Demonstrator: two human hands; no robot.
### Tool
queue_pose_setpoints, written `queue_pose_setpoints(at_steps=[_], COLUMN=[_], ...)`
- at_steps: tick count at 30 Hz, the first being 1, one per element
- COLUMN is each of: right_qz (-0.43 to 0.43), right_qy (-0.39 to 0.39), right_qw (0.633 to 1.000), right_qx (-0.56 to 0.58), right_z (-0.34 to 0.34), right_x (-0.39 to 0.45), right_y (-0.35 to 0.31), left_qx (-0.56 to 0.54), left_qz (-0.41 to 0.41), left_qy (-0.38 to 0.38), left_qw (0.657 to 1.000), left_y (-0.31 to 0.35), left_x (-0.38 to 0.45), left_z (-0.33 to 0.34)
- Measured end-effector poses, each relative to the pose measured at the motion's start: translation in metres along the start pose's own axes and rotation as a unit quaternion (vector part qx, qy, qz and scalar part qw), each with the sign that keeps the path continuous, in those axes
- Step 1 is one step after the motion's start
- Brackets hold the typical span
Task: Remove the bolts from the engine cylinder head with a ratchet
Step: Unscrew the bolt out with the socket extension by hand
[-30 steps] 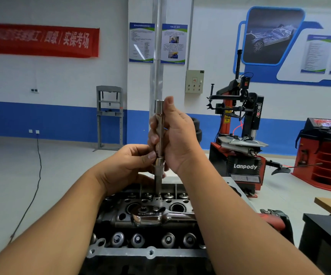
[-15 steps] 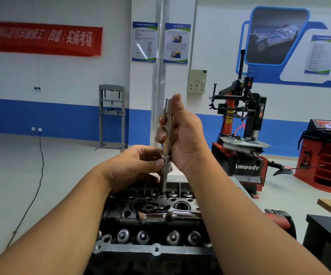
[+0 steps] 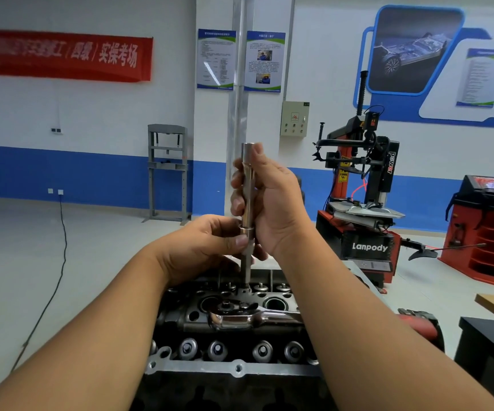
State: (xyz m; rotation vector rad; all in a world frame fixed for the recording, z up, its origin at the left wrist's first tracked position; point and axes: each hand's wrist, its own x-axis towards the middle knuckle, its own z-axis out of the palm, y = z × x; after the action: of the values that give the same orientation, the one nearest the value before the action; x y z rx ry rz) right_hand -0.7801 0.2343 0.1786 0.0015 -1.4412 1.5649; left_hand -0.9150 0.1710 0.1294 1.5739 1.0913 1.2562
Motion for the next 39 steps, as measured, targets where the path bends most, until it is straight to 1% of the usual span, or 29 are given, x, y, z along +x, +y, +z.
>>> queue_pose_setpoints(at_steps=[3, 7, 9, 13, 15, 19, 21, 23, 25, 29, 32, 36, 37, 39], right_qz=[0.021, 0.006, -0.005, 0.002, 0.006, 0.017, 0.008, -0.002, -0.006, 0.015, 0.030, 0.007, 0.004, 0.009], right_qy=[0.007, 0.010, 0.002, 0.003, 0.004, -0.004, -0.017, -0.024, -0.024, -0.018, -0.007, -0.005, -0.006, -0.001], right_qw=[1.000, 1.000, 1.000, 1.000, 1.000, 1.000, 1.000, 1.000, 1.000, 1.000, 0.999, 1.000, 1.000, 1.000], right_qx=[0.018, 0.008, -0.004, -0.008, -0.003, 0.005, -0.007, -0.012, -0.014, 0.003, 0.029, 0.028, 0.026, 0.024], right_z=[-0.0013, -0.0020, -0.0024, -0.0020, -0.0014, -0.0005, -0.0008, -0.0010, -0.0006, -0.0006, -0.0010, -0.0015, -0.0016, -0.0023], right_x=[0.0011, 0.0017, 0.0016, 0.0014, 0.0018, 0.0004, -0.0010, -0.0020, -0.0023, -0.0018, -0.0001, 0.0014, 0.0014, 0.0016], right_y=[0.0002, 0.0016, 0.0027, 0.0030, 0.0027, 0.0025, 0.0024, 0.0022, 0.0016, 0.0007, -0.0006, -0.0007, -0.0007, -0.0005], left_qx=[-0.018, 0.036, 0.041, -0.015, -0.017, 0.035, 0.053, 0.046, 0.021, -0.018, 0.007, 0.049, 0.044, 0.015], left_qz=[0.007, 0.012, 0.011, 0.006, 0.011, 0.026, 0.023, 0.015, 0.010, 0.021, 0.027, 0.025, 0.024, 0.022], left_qy=[-0.011, 0.043, 0.057, 0.017, 0.010, 0.056, 0.071, 0.064, 0.038, 0.016, 0.017, 0.058, 0.054, 0.015], left_qw=[1.000, 0.998, 0.997, 1.000, 1.000, 0.997, 0.996, 0.997, 0.999, 0.999, 0.999, 0.997, 0.997, 1.000], left_y=[-0.0010, -0.0005, 0.0003, 0.0003, -0.0011, -0.0022, -0.0008, 0.0002, -0.0001, -0.0032, -0.0064, -0.0070, -0.0068, -0.0065], left_x=[-0.0012, 0.0000, 0.0008, -0.0004, 0.0000, 0.0015, 0.0013, 0.0011, 0.0009, 0.0009, 0.0026, 0.0045, 0.0042, 0.0033], left_z=[-0.0004, 0.0018, 0.0012, -0.0012, -0.0013, 0.0005, 0.0007, -0.0002, -0.0006, -0.0008, -0.0015, -0.0038, -0.0049, -0.0069])
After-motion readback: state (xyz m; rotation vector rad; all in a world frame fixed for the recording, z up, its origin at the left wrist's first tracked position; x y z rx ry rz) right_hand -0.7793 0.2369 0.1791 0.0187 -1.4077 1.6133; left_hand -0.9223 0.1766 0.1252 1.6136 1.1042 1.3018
